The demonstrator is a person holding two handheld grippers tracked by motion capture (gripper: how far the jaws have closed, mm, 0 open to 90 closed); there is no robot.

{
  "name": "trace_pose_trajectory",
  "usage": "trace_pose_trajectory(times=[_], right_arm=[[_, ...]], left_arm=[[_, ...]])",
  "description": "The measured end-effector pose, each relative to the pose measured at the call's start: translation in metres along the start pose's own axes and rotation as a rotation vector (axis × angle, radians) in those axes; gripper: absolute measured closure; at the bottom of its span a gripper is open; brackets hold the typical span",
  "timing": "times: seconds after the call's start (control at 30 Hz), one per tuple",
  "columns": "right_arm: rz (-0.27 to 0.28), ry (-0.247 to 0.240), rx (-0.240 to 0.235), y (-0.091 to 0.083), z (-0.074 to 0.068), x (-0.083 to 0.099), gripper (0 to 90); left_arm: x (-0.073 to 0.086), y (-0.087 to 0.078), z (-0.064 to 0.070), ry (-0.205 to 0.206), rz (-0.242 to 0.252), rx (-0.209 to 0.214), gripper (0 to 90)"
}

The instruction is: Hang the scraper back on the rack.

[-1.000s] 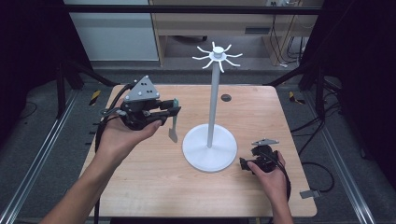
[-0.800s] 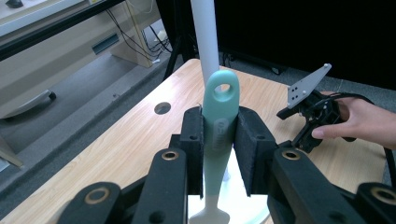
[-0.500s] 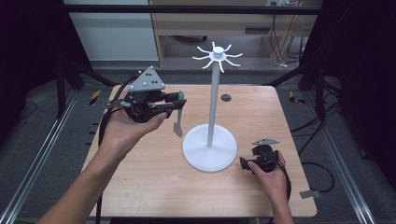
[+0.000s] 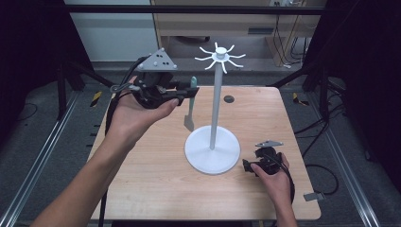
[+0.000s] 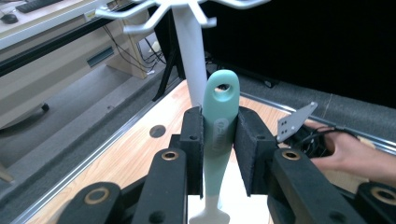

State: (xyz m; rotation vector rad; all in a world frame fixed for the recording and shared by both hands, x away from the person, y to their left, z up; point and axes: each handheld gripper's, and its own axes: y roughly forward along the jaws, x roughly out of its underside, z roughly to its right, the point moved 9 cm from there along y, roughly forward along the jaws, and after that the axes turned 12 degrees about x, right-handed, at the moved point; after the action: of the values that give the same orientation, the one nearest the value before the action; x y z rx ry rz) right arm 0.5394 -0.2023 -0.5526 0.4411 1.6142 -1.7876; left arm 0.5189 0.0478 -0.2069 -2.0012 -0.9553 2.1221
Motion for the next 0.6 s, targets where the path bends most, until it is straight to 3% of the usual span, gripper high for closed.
trace_pose_trajectory(times=[0.23,0.6], right_arm=[[-0.004,-0.004,-0.005,0.000,-0.001,0.000,7.2],[-0.004,-0.005,-0.007,0.000,-0.002,0.000,7.1]], left_arm=[[-0.012,0.006,-0.004,0.002,-0.004,-0.015,73.6],[-0.019,0.010,-0.008,-0.016,0.011,-0.010,73.7]])
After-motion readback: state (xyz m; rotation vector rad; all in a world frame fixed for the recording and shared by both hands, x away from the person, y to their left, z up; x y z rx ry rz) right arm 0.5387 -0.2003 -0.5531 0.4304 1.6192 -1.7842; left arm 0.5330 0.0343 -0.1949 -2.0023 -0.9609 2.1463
